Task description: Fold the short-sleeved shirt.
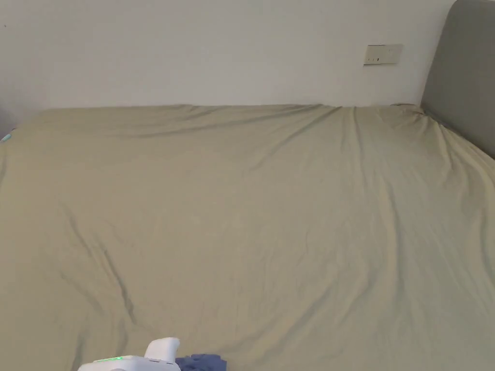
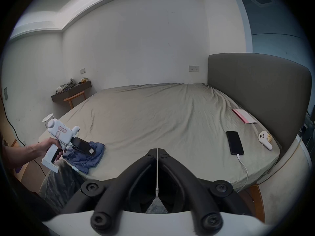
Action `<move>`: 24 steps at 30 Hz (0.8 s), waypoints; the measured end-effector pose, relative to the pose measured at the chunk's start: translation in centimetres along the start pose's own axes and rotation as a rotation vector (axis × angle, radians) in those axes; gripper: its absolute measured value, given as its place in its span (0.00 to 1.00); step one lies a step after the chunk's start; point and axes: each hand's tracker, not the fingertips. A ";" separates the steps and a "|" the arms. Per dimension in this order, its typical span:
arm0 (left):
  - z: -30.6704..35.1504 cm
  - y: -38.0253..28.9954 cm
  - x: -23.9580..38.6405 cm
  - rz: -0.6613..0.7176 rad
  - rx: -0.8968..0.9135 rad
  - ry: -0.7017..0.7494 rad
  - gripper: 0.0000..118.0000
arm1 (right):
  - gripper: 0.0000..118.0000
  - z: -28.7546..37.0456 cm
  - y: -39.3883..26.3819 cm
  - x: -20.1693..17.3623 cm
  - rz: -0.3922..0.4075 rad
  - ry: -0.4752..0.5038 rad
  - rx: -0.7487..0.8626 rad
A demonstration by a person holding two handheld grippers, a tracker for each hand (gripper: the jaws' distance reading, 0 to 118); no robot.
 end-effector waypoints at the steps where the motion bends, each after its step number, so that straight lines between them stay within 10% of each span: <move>1: 0.6 0.1 -0.1 0.031 0.007 -0.044 0.79 | 0.02 0.0 0.0 0.2 -0.012 0.001 0.003; 8: 8.6 -0.6 1.1 0.004 0.297 0.092 0.75 | 0.02 -0.1 0.5 0.1 -0.033 -0.005 0.015; 12: 9.3 -1.5 2.8 -0.168 0.298 0.429 0.03 | 0.02 -0.1 0.9 -0.4 -0.003 0.007 0.022; 24: -0.6 -4.8 4.4 -0.115 0.164 0.210 0.02 | 0.02 0.0 0.4 -0.9 0.014 0.013 -0.003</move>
